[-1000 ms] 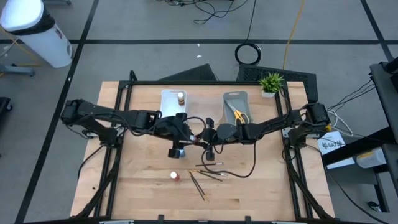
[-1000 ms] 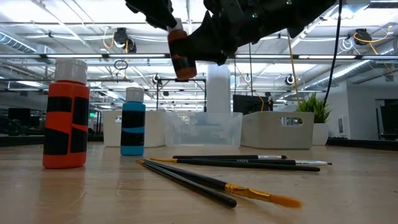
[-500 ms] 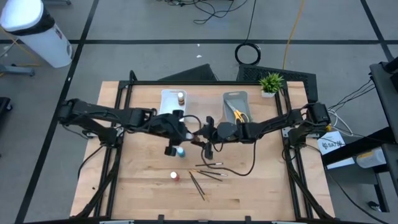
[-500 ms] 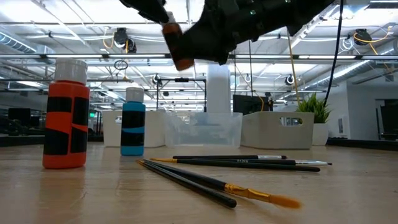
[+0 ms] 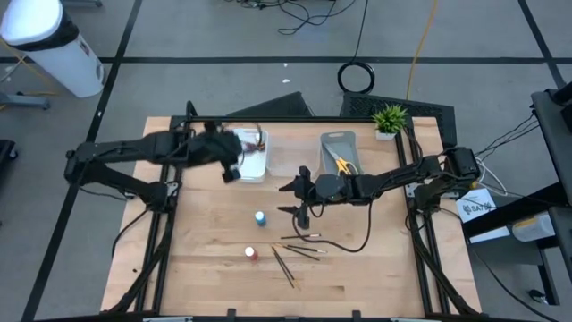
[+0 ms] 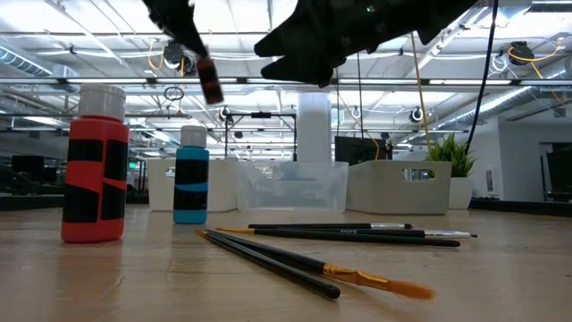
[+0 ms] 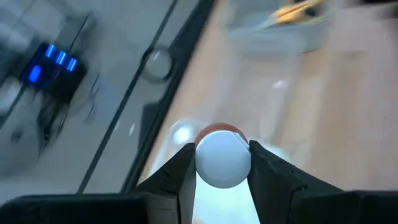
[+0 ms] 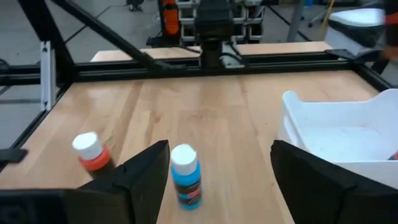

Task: Pick & Place Paint Supplies
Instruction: Put the brown paint bottle in the white bin

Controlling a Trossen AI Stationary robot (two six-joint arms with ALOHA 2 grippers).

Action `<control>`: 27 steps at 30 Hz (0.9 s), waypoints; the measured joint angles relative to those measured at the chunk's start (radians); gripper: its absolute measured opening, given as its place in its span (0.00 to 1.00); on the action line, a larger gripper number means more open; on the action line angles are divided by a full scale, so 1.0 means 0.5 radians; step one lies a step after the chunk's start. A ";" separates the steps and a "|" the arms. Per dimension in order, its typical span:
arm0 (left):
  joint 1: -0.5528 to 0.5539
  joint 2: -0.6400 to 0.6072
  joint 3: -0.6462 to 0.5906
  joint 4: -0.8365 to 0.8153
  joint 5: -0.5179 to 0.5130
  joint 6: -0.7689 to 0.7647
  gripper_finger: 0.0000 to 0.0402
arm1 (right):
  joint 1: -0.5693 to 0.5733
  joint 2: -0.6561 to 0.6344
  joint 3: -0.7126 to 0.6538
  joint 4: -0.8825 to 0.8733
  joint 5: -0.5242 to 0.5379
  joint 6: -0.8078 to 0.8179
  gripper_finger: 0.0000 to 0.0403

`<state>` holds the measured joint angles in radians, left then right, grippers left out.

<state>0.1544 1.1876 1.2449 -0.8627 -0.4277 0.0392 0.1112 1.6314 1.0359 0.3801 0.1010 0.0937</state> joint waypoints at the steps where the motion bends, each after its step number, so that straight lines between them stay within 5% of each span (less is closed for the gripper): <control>1: 0.087 0.005 0.000 -0.019 0.050 -0.004 0.31 | 0.001 0.000 0.000 0.001 0.000 0.000 0.66; 10: 0.790 0.291 0.002 0.009 0.569 0.082 0.31 | 0.000 0.000 0.000 0.005 0.003 0.000 0.64; 14: 0.965 0.481 0.001 0.009 0.615 0.083 0.31 | 0.000 0.000 0.000 0.005 0.003 -0.001 0.64; 27: 1.084 0.817 -0.026 0.168 0.753 0.115 0.31 | 0.000 0.000 0.000 -0.014 0.003 0.000 0.64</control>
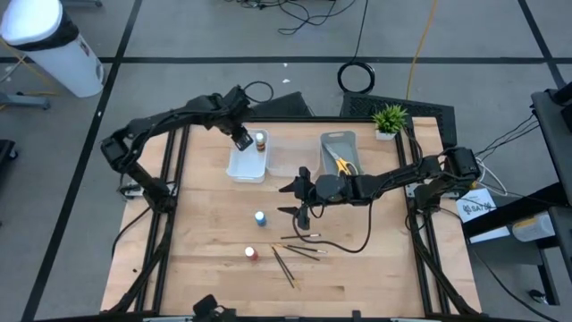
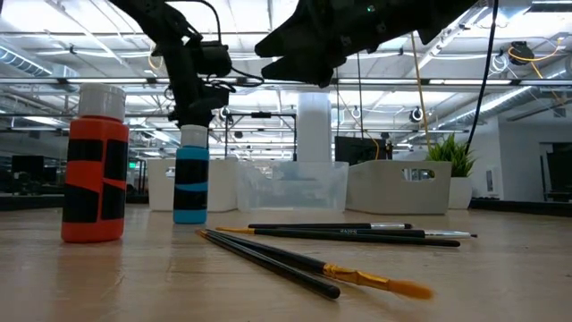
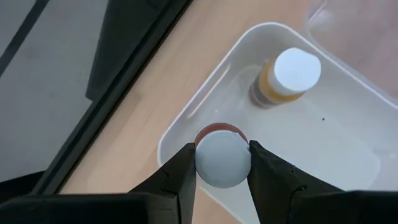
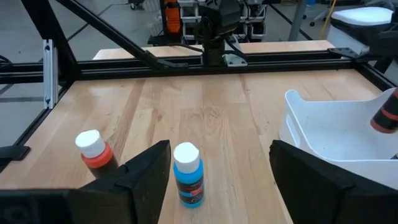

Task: Pick & Place Paint Supplies
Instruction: Put the brown paint bottle in the white bin

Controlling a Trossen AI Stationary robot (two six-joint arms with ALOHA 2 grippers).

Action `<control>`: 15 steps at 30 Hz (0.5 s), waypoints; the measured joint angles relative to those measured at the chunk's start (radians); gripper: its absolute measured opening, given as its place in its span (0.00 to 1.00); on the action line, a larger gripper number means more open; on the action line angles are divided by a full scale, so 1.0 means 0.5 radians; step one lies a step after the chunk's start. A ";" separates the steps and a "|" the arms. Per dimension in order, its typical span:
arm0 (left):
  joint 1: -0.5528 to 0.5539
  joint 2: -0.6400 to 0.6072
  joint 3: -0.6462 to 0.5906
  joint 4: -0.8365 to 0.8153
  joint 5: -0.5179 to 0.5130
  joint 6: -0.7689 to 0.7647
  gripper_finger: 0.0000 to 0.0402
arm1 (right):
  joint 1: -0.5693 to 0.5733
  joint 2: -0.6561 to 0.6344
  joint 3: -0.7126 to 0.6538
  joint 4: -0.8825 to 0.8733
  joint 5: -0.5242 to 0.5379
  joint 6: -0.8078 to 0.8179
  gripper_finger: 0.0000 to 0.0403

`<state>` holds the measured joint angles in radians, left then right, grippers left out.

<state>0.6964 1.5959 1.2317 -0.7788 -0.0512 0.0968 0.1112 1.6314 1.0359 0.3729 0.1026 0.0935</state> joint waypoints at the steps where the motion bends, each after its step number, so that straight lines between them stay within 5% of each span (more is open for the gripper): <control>1: 0.000 0.000 -0.011 0.025 0.011 -0.002 0.31 | 0.000 0.000 0.000 -0.007 0.000 0.000 0.63; 15: 0.034 -0.004 -0.265 0.254 0.019 -0.008 0.31 | 0.003 0.000 0.000 -0.008 0.000 0.000 0.63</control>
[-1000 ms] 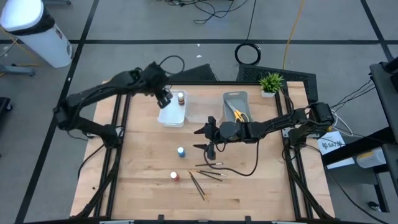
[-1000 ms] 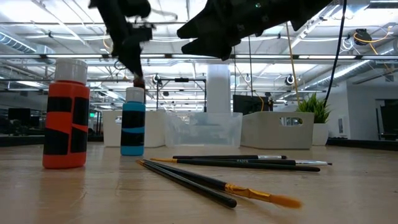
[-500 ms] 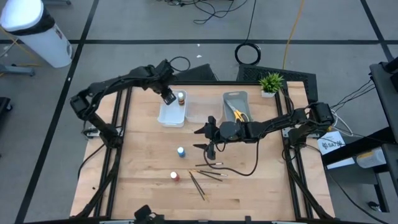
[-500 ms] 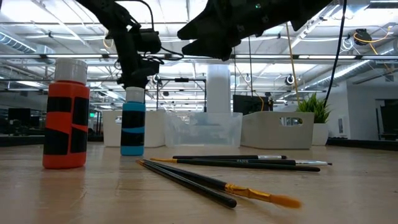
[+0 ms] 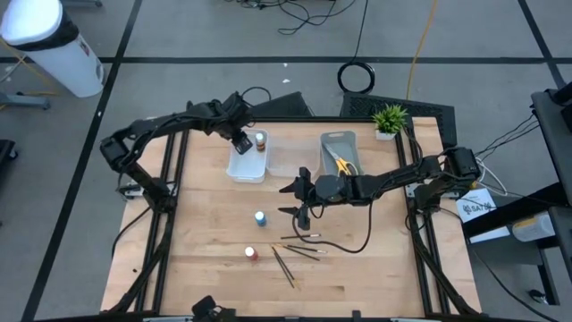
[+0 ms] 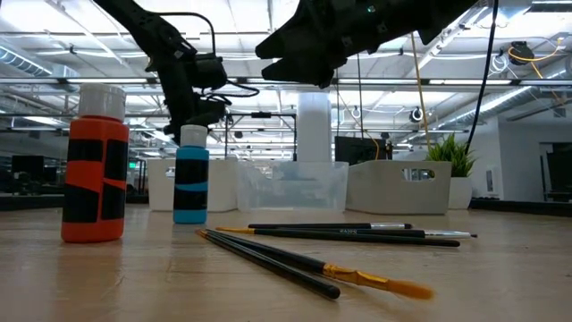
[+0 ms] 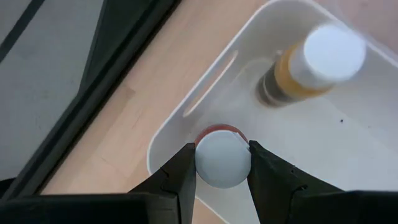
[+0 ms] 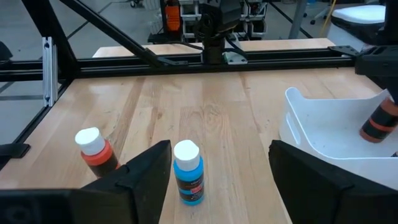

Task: Pick & Place Paint Supplies
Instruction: Put the brown paint bottle in the white bin, then put the blue paint bottle in the white bin

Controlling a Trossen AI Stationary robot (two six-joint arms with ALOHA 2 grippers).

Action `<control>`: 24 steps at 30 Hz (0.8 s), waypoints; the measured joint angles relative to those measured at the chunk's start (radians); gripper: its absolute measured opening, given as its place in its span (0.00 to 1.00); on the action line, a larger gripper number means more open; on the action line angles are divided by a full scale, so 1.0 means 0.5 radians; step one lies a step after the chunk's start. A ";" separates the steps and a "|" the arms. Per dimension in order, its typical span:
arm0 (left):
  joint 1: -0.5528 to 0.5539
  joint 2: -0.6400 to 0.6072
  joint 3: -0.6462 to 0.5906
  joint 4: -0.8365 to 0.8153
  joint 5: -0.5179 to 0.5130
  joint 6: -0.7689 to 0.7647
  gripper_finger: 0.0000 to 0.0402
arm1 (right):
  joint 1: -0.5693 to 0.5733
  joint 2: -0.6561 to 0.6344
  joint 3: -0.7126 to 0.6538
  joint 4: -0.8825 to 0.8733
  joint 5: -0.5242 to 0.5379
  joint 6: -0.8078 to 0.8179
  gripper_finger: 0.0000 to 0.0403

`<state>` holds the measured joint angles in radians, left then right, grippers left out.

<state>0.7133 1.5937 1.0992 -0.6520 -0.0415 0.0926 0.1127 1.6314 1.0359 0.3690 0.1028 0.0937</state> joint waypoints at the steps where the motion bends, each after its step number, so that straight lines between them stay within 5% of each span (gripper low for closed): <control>1: 0.000 0.000 0.000 -0.001 -0.001 -0.001 0.31 | 0.000 0.000 0.000 0.002 0.000 0.000 0.63; 4: 0.000 -0.007 -0.001 -0.009 -0.001 -0.036 0.35 | 0.000 0.000 0.000 0.008 0.000 0.000 0.63; 10: -0.016 -0.103 -0.010 -0.050 -0.003 -0.071 0.69 | 0.000 0.000 0.000 -0.003 0.000 -0.001 0.63; 17: -0.016 -0.441 -0.009 -0.117 0.061 -0.100 0.90 | 0.000 0.000 0.000 -0.017 -0.001 -0.001 0.62; 24: -0.108 -0.950 -0.126 0.052 0.625 -0.058 0.98 | 0.055 0.117 0.001 -0.037 -0.004 -0.002 0.62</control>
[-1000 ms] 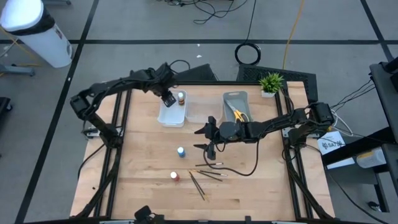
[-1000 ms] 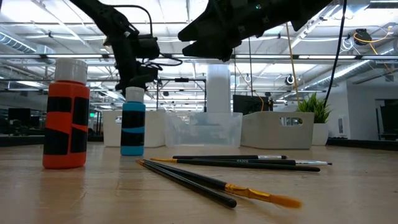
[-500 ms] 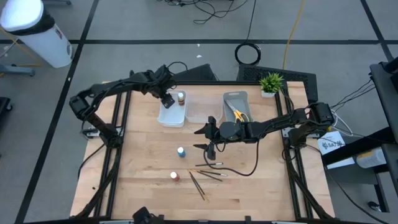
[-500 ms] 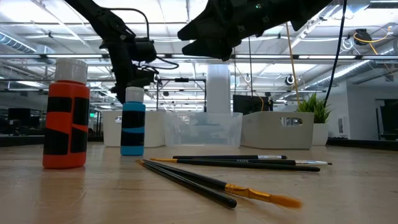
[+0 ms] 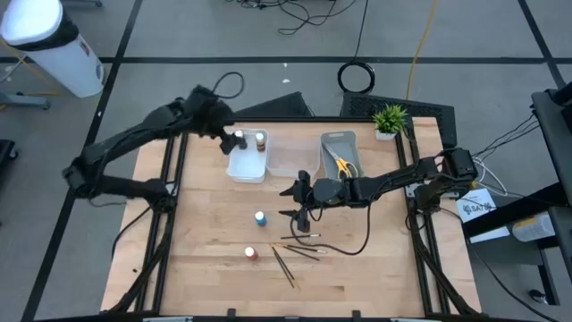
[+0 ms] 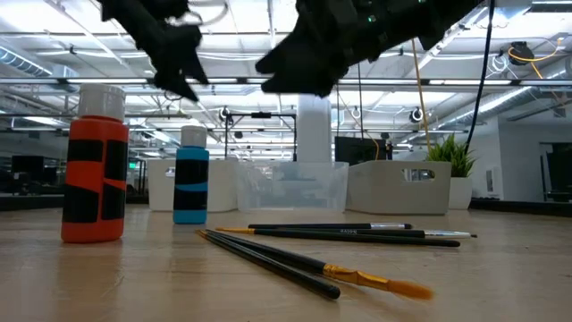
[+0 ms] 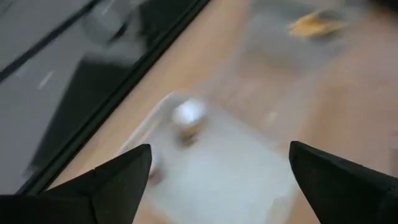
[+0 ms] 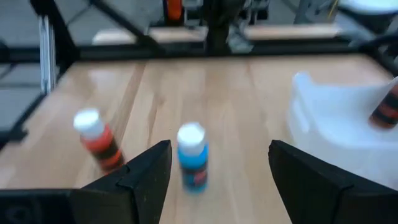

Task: Pick & Place Paint Supplies
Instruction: Put the blue paint bottle in the white bin

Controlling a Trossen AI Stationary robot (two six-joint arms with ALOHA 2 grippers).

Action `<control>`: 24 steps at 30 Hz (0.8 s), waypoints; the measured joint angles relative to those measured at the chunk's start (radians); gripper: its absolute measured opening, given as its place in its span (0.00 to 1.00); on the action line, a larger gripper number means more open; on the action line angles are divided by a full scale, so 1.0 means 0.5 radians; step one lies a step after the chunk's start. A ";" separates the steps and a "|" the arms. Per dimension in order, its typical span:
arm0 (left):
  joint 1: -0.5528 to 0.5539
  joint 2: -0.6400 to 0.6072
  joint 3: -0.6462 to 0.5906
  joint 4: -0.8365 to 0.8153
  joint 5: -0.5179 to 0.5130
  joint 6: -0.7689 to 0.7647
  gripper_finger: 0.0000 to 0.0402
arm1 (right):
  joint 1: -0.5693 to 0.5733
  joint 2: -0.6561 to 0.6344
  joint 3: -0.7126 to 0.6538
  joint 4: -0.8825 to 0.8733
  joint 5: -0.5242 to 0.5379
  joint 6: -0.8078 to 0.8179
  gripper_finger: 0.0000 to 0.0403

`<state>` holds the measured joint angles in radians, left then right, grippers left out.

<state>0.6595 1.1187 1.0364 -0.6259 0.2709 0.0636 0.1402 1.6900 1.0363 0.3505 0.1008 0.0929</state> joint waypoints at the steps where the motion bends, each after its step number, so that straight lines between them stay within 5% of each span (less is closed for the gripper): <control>1: -0.035 -0.078 -0.069 0.095 0.066 0.012 0.99 | 0.014 0.046 0.001 0.007 -0.001 -0.006 0.62; 10: -0.372 -0.721 -0.754 0.982 0.191 -0.161 0.98 | 0.046 0.501 0.002 0.314 -0.002 -0.021 0.64; 18: -0.492 -0.919 -0.964 1.138 0.191 -0.230 0.97 | 0.067 0.859 0.015 0.871 -0.002 0.158 0.76; 24: -0.535 -0.890 -0.989 1.142 0.189 -0.241 0.97 | 0.062 1.023 0.224 0.825 0.001 0.172 0.82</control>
<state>0.3922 0.6736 0.5418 -0.0551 0.3653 -0.0570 0.1715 2.2014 1.1482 0.7632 0.1011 0.1787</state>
